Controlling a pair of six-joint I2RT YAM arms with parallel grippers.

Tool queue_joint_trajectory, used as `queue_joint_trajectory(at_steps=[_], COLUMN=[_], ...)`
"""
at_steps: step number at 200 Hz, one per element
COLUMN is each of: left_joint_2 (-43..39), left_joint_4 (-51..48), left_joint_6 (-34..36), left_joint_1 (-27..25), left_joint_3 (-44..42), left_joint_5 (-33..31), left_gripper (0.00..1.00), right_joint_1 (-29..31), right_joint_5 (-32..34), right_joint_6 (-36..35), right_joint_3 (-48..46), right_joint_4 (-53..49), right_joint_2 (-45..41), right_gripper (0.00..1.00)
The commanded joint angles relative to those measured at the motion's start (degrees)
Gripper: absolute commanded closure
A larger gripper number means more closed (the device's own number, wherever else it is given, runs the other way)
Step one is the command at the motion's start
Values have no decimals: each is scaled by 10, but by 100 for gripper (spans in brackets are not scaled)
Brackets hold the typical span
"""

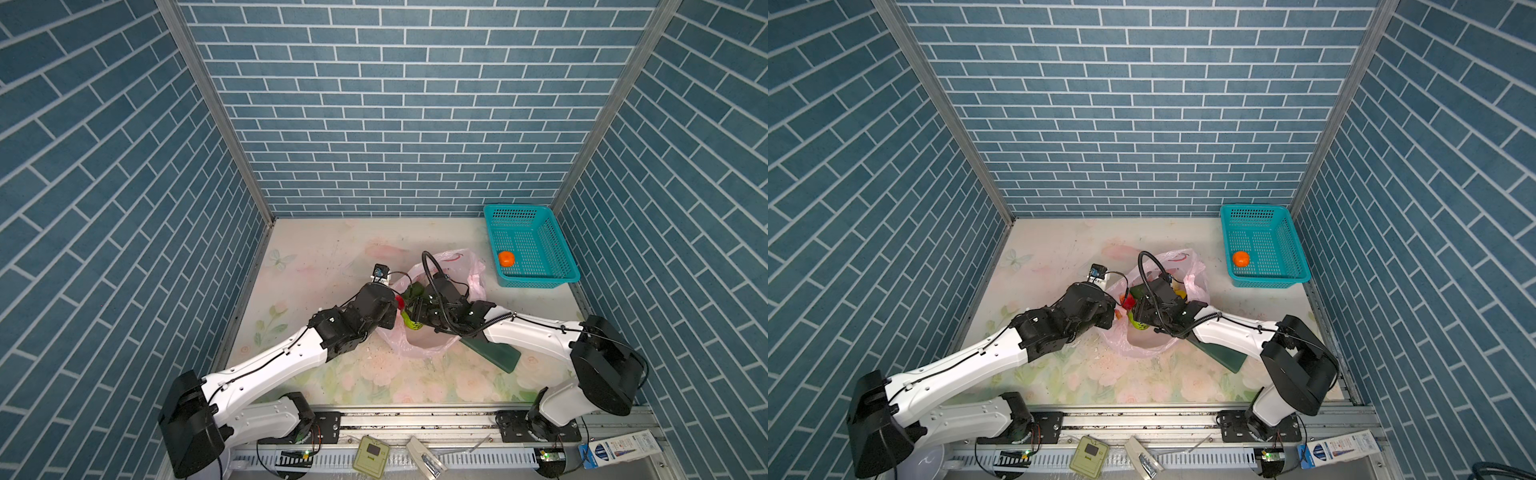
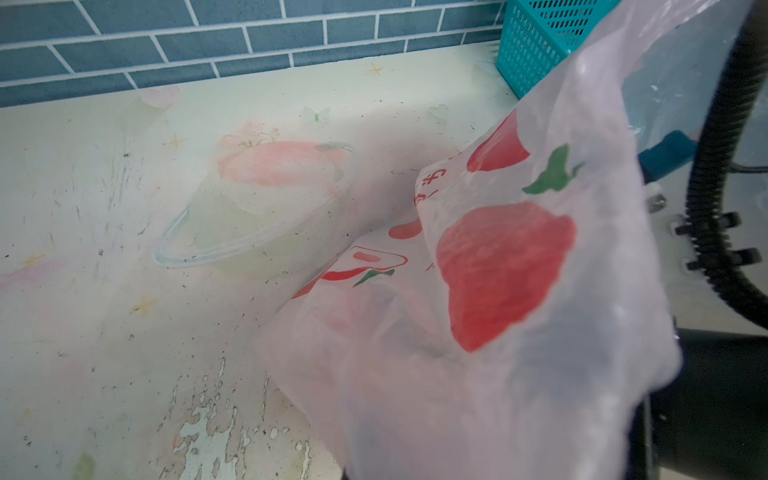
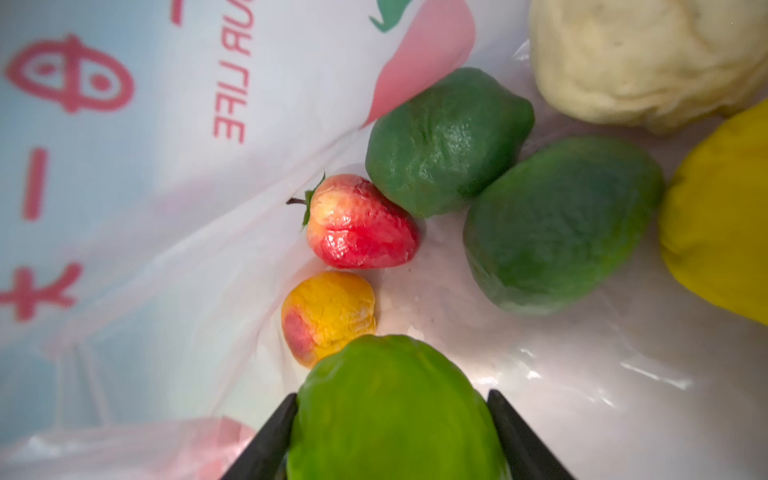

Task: Untie the knot of the plastic bag and take out the fruit
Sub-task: 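Lower the right gripper onto the bright green bumpy fruit and close it, then lift the bright green fruit out of the bag toward the teal basket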

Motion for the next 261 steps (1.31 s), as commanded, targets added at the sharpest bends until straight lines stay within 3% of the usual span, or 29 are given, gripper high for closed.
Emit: queue_joint_trajectory(at_steps=[1,95,173,216,261], left_joint_2=[0,29,53,56,65], left_joint_4=[16,7,-3,5,10], left_joint_6=[-4,1,15,15,19], left_joint_1=[1,8,18,19,19], left_joint_3=[17,45,74,82,97], left_joint_5=[-13,-10,-2,3,8], left_gripper=[100,100,100,100,100], right_joint_1=[-1,1,-17,-46,-39], right_joint_5=[-8,19,47,9,-29], right_joint_6=[-17,-98,-171,-173,-117], right_joint_3=[-12,121,284,295,227], right_joint_4=[-22,-196,-328,-313,-194], right_joint_2=[-31,-106,-109,-97,-67], right_gripper=[45,46,45,45,46])
